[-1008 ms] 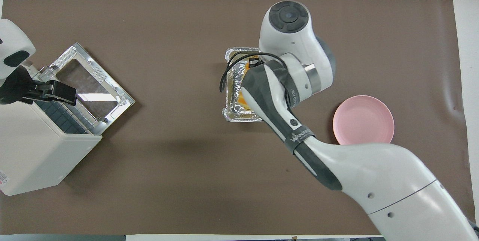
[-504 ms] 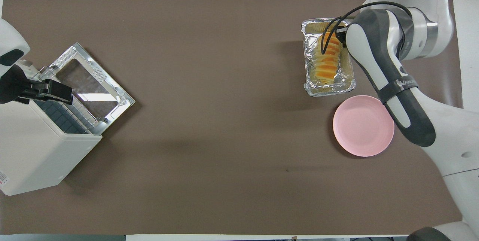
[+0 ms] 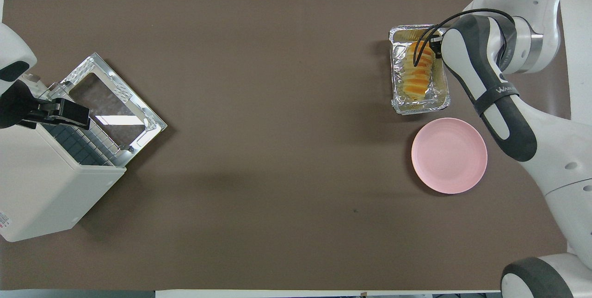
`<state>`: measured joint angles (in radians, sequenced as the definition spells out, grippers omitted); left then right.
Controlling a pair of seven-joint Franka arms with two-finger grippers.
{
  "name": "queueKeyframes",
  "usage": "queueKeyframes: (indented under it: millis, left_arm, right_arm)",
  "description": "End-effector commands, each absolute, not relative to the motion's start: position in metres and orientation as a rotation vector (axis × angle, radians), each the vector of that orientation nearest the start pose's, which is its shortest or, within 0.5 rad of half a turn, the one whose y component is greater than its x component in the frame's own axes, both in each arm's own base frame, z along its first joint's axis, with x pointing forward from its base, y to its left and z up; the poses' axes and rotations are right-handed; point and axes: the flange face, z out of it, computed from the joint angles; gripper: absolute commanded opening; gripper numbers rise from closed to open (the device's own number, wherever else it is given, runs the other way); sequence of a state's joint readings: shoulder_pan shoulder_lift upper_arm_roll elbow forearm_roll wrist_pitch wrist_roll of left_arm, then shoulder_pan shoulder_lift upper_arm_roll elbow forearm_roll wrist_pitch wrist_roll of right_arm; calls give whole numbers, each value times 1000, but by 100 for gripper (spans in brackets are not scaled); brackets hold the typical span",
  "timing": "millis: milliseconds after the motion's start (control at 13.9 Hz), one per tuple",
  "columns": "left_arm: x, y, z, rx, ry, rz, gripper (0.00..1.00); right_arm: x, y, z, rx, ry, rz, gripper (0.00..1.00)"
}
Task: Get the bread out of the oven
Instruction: 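Slide the foil tray toward the pink plate with the right gripper, then grasp the bread rolls in the tray with the right gripper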
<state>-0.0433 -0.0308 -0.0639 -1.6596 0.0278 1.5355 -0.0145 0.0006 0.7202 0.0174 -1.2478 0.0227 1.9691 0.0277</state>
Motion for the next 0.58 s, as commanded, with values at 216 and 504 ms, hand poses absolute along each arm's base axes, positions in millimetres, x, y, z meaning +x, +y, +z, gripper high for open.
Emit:
queueKeyframes:
  millis: [216, 504]
  left_arm:
    - [531, -52, 603, -3115, 122, 125, 100]
    - [531, -52, 603, -3115, 119, 125, 100]
  right_arm:
    - [750, 10, 340, -3098, -39, -32, 14]
    - [750, 6, 348, -3124, -56, -44, 100]
